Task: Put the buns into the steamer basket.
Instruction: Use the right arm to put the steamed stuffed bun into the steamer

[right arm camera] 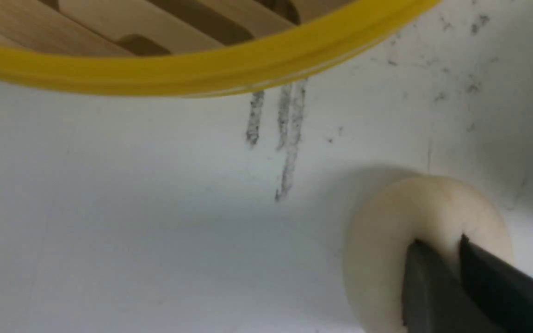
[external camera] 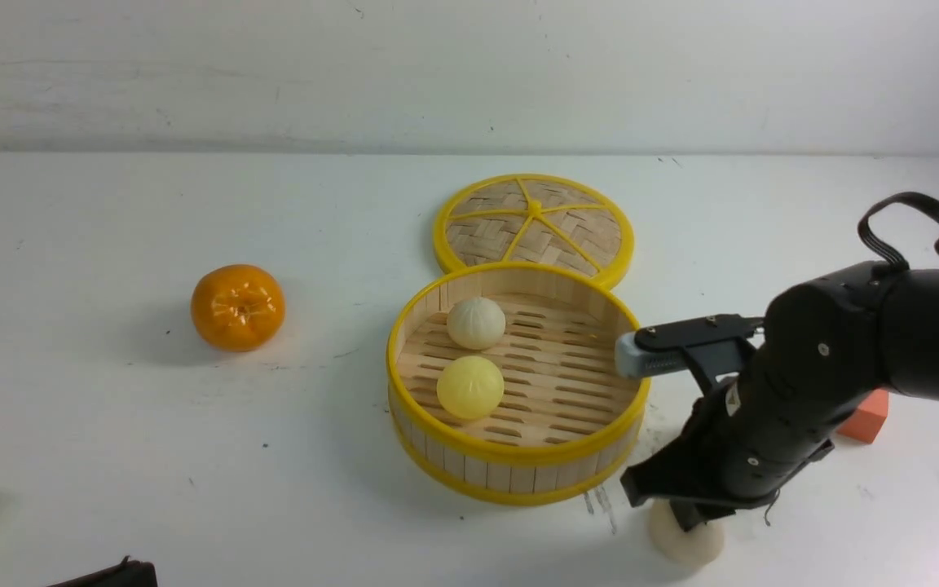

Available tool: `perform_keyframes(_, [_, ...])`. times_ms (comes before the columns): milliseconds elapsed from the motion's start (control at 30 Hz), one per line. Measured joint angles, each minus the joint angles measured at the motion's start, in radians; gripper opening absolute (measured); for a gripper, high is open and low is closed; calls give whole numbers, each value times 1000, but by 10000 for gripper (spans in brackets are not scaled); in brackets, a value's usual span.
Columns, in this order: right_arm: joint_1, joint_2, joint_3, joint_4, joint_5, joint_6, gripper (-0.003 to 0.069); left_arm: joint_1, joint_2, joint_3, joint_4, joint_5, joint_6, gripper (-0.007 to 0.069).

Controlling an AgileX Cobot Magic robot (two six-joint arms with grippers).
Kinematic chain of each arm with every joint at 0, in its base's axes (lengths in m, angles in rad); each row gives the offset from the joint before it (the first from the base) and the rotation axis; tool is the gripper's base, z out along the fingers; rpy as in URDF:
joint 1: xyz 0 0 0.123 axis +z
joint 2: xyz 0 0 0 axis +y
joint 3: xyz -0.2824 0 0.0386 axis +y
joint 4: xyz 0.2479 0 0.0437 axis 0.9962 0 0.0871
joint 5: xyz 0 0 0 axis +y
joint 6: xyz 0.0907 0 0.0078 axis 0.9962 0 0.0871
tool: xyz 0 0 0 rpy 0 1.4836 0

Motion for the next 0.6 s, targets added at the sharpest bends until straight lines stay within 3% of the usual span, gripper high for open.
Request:
perform_keyframes(200, [17,-83,-58,22,87,-25,8,0,0,0,0,0,0,8])
perform_keyframes(367, [39,-117,-185,50,64,-62,10,0,0,0,0,0,0,13])
perform_keyframes(600, [20,104,-398,54,-12,-77,23,0,0,0,0,0,0,17])
